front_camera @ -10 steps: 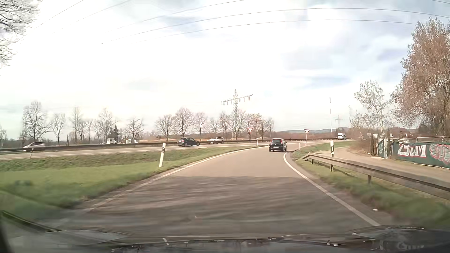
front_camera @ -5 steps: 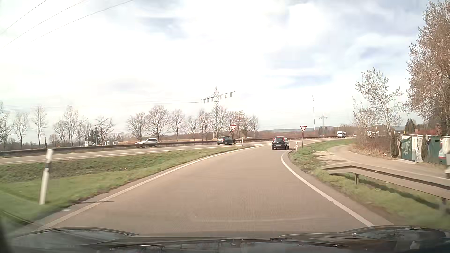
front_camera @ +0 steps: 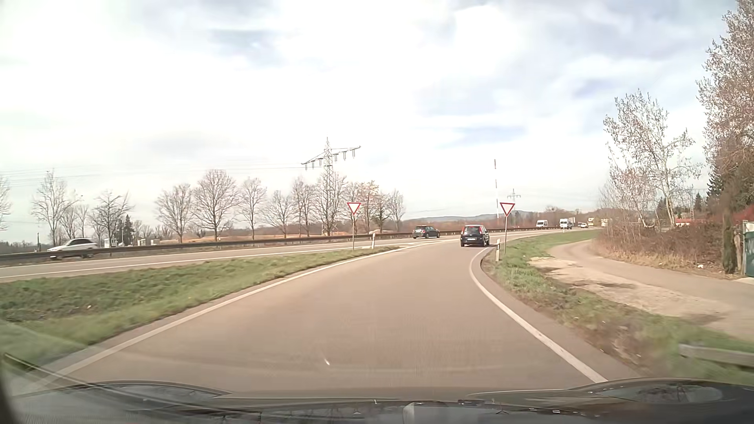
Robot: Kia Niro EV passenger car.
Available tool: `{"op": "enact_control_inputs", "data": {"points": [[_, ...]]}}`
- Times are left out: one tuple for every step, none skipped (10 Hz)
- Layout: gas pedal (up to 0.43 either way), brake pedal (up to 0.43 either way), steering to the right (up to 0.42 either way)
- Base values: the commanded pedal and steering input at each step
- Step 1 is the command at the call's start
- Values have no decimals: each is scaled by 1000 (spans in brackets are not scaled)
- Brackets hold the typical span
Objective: Follow the waypoints while adhering to traffic rules and regulations
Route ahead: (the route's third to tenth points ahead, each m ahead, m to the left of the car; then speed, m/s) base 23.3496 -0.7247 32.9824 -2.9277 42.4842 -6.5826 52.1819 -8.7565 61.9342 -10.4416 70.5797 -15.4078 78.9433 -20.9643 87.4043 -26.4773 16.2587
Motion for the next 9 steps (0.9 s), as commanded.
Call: {"op": "enact_control_inputs", "data": {"points": [[177, 0, 44], [177, 0, 44], [189, 0, 44], [189, 0, 45], [189, 0, 46], [189, 0, 47], [189, 0, 48], [189, 0, 48], [189, 0, 49]]}}
